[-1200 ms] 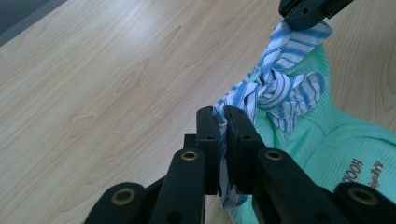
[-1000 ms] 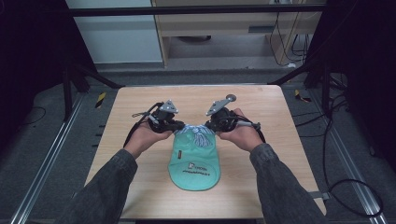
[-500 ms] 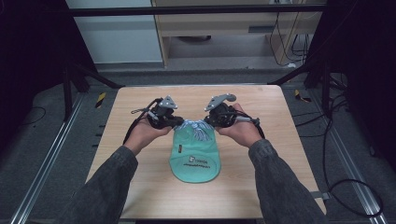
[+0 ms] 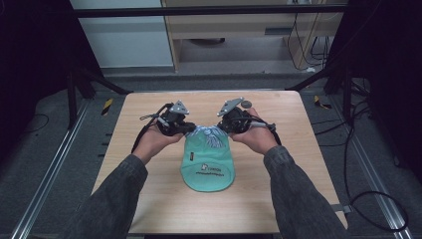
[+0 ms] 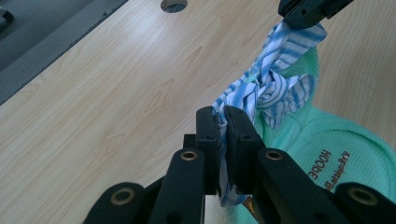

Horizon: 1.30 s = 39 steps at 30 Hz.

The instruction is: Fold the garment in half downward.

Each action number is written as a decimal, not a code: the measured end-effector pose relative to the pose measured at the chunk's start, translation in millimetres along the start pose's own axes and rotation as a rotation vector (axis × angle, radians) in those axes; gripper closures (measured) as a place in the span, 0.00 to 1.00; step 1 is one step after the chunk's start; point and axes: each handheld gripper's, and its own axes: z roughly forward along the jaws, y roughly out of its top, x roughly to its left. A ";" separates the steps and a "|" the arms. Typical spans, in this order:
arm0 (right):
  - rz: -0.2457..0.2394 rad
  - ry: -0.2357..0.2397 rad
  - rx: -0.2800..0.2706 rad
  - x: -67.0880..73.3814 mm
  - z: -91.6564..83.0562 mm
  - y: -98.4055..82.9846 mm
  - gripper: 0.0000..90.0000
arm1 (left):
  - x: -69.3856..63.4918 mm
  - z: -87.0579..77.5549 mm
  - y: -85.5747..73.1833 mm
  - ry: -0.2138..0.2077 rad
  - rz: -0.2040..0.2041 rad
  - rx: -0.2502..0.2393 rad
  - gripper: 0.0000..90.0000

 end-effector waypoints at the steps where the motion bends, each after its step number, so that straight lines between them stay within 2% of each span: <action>1: 0.000 0.001 -0.003 -0.4 0.5 -0.1 0.97 | 0.6 0.3 0.3 -0.001 0.001 0.001 0.94; 13: -0.004 -0.006 0.003 -6.5 1.9 1.7 0.97 | 6.1 2.4 6.1 -0.001 0.014 0.006 0.94; 16: -0.005 -0.012 -0.002 -9.8 1.1 4.0 0.97 | 9.1 2.0 10.2 0.005 0.006 -0.006 0.94; 22: -0.010 -0.023 0.004 -15.9 1.4 7.6 0.97 | 12.2 3.2 15.8 0.015 0.016 -0.005 0.94; 29: -0.001 -0.030 0.003 -23.6 7.7 7.7 0.97 | 21.5 13.6 18.7 0.024 -0.001 -0.001 0.94; 33: -0.007 -0.039 0.008 -23.0 11.7 5.5 0.97 | 16.6 16.0 17.8 0.044 0.024 0.008 0.94; 39: -0.021 -0.044 0.004 -15.1 10.0 1.5 0.97 | 3.9 9.8 16.5 0.072 0.062 0.005 0.94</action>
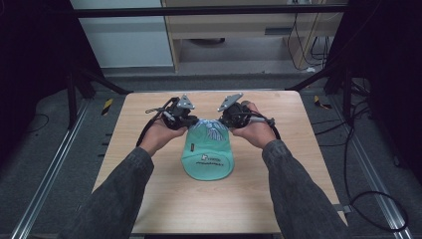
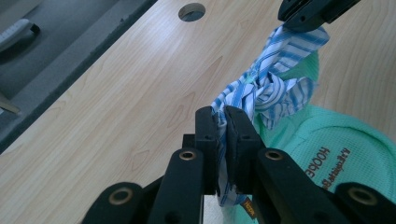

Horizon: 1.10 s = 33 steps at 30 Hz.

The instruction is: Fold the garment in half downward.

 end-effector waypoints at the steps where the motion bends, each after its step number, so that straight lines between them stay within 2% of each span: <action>1: -0.001 0.000 -0.002 1.6 -0.9 -0.9 0.97 | -2.0 -1.1 -0.5 0.001 0.003 -0.002 0.94; 5: -0.006 -0.004 -0.015 8.8 -5.7 -5.1 0.97 | -8.9 -4.0 -4.0 0.004 0.004 -0.017 0.93; 12: -0.010 -0.010 -0.017 21.7 -11.8 -12.8 0.97 | -18.1 0.1 -3.8 0.004 0.021 -0.012 0.94; 16: 0.005 -0.023 -0.009 20.7 -16.6 -18.7 0.97 | -18.5 8.4 2.7 -0.014 0.019 -0.009 0.94; 21: 0.022 -0.039 -0.022 15.4 -23.2 -22.2 0.97 | -18.8 11.4 7.7 -0.013 0.033 -0.015 0.94; 29: 0.004 -0.012 -0.009 27.1 -20.3 -29.2 0.97 | -33.3 12.1 -9.6 -0.015 0.056 0.002 0.93; 33: -0.007 -0.002 -0.009 34.3 -18.8 -32.0 0.97 | -39.2 7.6 -15.9 -0.017 0.059 -0.005 0.93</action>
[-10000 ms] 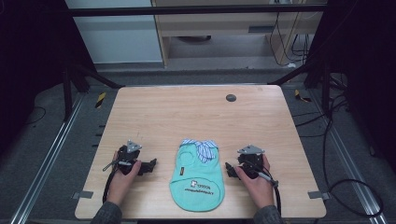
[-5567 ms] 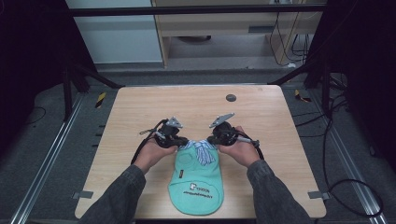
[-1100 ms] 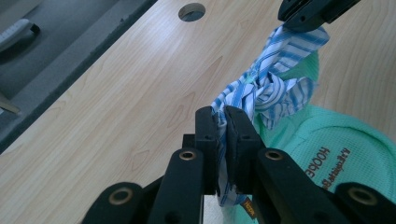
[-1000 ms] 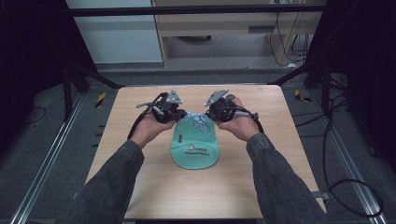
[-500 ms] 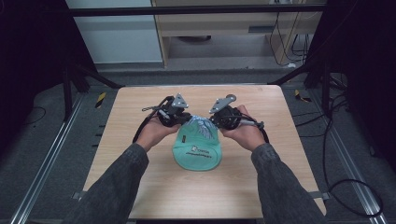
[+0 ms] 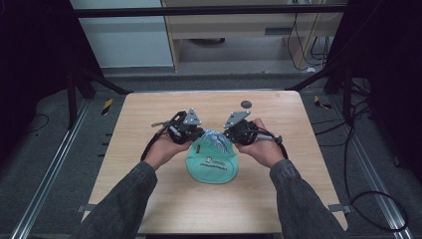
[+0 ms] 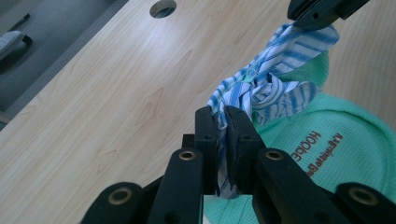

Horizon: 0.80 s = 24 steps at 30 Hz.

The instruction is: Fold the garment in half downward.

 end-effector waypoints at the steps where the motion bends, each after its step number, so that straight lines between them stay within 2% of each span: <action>1: 0.001 -0.001 -0.002 1.6 0.0 -0.9 0.97 | -1.4 -1.0 -1.4 0.001 0.002 -0.001 0.93; 10: 0.002 0.013 -0.022 15.9 -2.8 -6.9 0.97 | -12.5 -7.3 -14.5 -0.008 0.000 -0.011 0.93; 15: -0.009 0.025 -0.015 25.4 -1.6 -10.9 0.97 | -21.7 -9.7 -21.7 -0.013 0.010 -0.001 0.93; 24: -0.018 0.043 -0.012 38.6 2.9 -19.6 0.97 | -33.2 -9.0 -37.5 -0.026 -0.003 -0.004 0.93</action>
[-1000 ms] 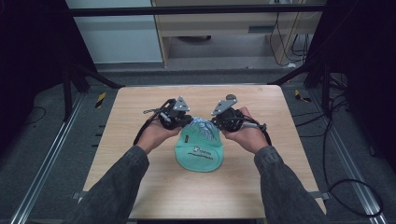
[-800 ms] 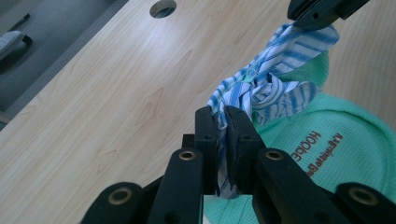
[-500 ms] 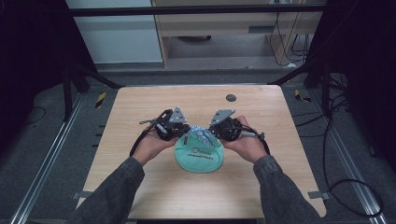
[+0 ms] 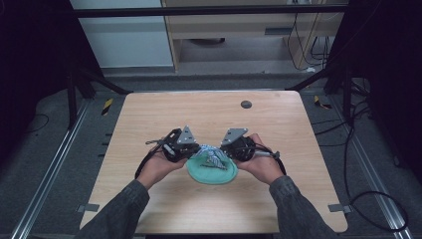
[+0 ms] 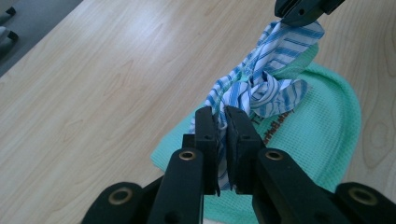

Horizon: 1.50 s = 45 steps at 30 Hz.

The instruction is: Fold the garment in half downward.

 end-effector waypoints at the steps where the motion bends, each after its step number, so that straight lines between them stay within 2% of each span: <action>1: -0.002 0.004 0.001 1.6 0.1 -0.9 0.97 | -1.3 -0.2 -1.7 0.000 -0.003 -0.003 0.94; 10: -0.015 0.031 0.002 19.0 3.6 -13.2 0.97 | -14.5 -1.9 -17.2 -0.023 -0.005 -0.004 0.94; 20: -0.019 0.041 0.001 28.8 1.3 -17.7 0.97 | -24.6 -4.6 -26.7 -0.050 -0.014 -0.009 0.93; 25: -0.021 0.054 0.007 34.3 1.5 -21.5 0.97 | -27.4 -3.4 -32.6 -0.059 -0.030 -0.013 0.93; 45: -0.037 0.085 0.011 51.0 1.6 -32.5 0.97 | -40.6 -0.7 -49.0 -0.091 -0.037 -0.011 0.93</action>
